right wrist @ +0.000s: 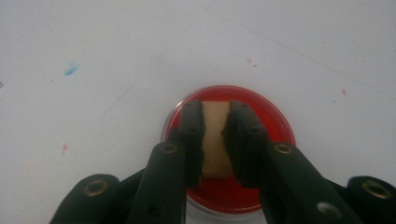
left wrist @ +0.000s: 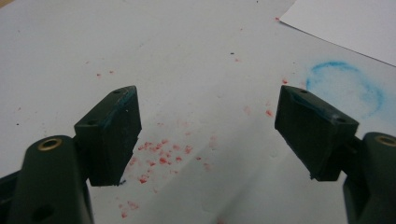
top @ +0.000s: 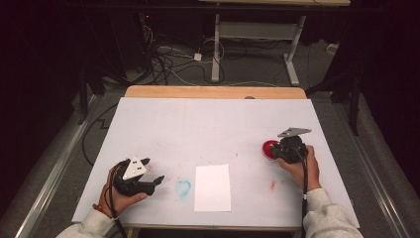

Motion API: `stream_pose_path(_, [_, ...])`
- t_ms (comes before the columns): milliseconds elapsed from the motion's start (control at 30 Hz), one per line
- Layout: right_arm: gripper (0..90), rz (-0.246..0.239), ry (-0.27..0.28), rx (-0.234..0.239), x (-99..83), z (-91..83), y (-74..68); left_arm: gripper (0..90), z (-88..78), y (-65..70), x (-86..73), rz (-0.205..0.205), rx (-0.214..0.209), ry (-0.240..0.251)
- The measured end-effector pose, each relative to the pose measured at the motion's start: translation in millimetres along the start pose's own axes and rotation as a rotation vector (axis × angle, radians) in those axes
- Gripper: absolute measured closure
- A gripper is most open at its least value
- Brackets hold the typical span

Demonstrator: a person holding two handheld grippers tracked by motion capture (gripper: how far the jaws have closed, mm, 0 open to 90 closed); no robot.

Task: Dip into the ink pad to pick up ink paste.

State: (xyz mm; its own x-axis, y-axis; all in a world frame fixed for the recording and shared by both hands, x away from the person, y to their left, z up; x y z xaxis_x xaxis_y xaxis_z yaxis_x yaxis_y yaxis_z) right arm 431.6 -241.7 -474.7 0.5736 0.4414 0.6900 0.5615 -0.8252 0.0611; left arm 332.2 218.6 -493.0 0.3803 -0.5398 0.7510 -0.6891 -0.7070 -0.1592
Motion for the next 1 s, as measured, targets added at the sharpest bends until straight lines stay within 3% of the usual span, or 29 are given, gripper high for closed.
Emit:
stream_pose_path(567, [76.3,-0.05,0.012,-0.026,-2.8,1.4,-3.5,22.1,1.0,1.8,0.7,0.014,-0.011,-0.005])
stream_pose_path(767, [76.3,-0.092,0.001,-0.071,-3.5,1.6,-9.5,22.1,1.0,2.2,1.2,0.017,-0.013,-0.004])
stream_pose_path(1000, [76.3,-0.053,0.022,-0.032,-5.7,1.6,-4.5,22.1,1.5,2.8,1.1,0.017,-0.014,-0.008])
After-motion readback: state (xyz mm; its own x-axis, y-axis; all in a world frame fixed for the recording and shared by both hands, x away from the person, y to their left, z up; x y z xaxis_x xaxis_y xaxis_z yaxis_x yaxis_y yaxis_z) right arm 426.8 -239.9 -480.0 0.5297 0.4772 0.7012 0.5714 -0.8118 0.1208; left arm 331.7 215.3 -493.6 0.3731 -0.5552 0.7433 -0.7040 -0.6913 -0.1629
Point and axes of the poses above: each handheld gripper's, and its own axes: z roughly forward along the jaws, x roughly out of its top, y roughly to its right, the point moved 3 cm from there along z, roughly forward along the jaws, and after that the axes turned 2 degrees about x, right-handed, at the moved point
